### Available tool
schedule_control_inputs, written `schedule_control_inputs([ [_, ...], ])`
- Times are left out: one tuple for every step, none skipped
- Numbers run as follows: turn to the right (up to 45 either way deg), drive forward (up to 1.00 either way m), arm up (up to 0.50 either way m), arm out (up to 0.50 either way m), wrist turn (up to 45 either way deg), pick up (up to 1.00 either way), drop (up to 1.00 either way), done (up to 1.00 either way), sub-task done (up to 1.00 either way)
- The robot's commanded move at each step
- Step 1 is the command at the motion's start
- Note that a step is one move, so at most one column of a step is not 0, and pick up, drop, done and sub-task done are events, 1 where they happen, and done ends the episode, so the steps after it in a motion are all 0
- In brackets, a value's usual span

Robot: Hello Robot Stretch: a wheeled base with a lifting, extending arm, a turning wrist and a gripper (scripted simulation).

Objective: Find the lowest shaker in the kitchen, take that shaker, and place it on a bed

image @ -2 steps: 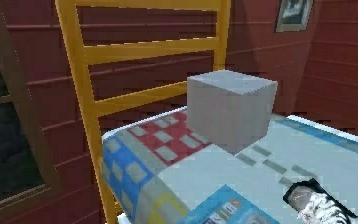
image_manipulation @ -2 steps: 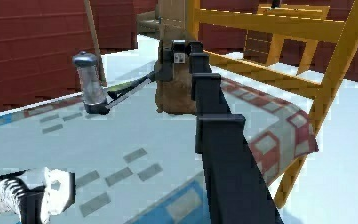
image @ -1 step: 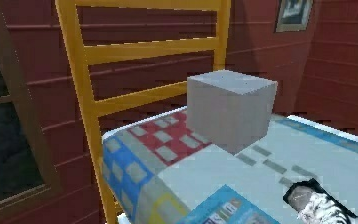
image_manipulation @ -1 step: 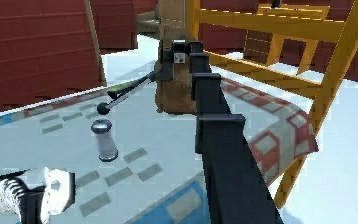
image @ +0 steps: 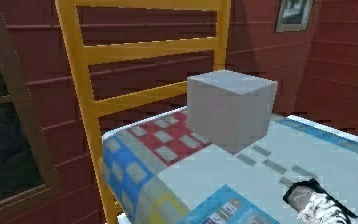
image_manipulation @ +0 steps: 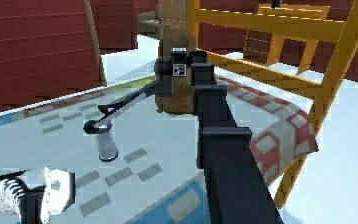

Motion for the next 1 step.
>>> schedule_control_inputs([
  [0.0, 0.00, 0.00, 0.00, 0.0, 0.00, 0.00, 1.00, 0.00],
])
